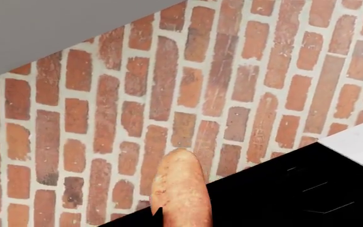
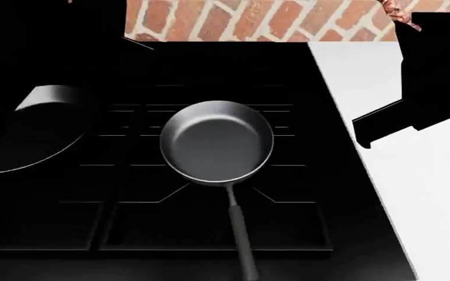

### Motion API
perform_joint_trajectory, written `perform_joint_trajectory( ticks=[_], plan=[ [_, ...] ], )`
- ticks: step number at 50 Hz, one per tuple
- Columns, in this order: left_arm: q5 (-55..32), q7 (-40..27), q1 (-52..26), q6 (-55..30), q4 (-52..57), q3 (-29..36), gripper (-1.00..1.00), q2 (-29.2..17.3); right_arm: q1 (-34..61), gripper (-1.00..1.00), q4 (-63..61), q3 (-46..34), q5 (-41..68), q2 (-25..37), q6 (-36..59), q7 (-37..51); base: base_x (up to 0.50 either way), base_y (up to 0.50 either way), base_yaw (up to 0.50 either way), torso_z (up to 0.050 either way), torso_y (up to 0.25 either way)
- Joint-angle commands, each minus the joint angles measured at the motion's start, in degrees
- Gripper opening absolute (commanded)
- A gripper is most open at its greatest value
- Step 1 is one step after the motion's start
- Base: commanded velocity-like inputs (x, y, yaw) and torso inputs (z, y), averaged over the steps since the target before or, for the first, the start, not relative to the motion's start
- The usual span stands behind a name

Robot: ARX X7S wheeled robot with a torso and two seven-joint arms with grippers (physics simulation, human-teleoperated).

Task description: Place both pans onto different burners. Then place the sweet potato and the kebabs on different pans.

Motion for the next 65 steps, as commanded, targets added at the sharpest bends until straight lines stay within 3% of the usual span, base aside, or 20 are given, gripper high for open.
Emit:
perform_joint_trajectory(
  ticks=[1, 25, 36, 65],
  plan=[
    [-0.1, -0.1, 0.0, 0.0, -0.1, -0.5, -1.0, -0.3, 0.4, -1.0, 0.2, 0.3, -0.4, -0.3, 0.5, -0.1, 0.0, 0.5, 0.0, 0.0, 0.0],
    [-0.1, -0.3, 0.5, -0.3, 0.1, -1.4, -1.0, -1.0, -0.1, -1.0, -0.1, 0.3, 0.4, -0.6, 0.0, -0.5, 0.0, 0.49, 0.0, 0.0, 0.0],
    [-1.0, -0.5, -0.2, -0.8, 0.4, -2.1, -1.0, -2.1, -0.8, -1.0, 1.2, 0.8, 3.7, -1.0, -3.9, 0.3, 0.0, 0.0, 0.0, 0.0, 0.0],
    [-0.2, 0.0, 2.0, -0.1, 1.2, -3.0, -1.0, -3.8, -10.5, -1.0, 13.5, -7.1, -2.4, -9.0, -5.8, -0.9, 0.0, 0.0, 0.0, 0.0, 0.0]
  ],
)
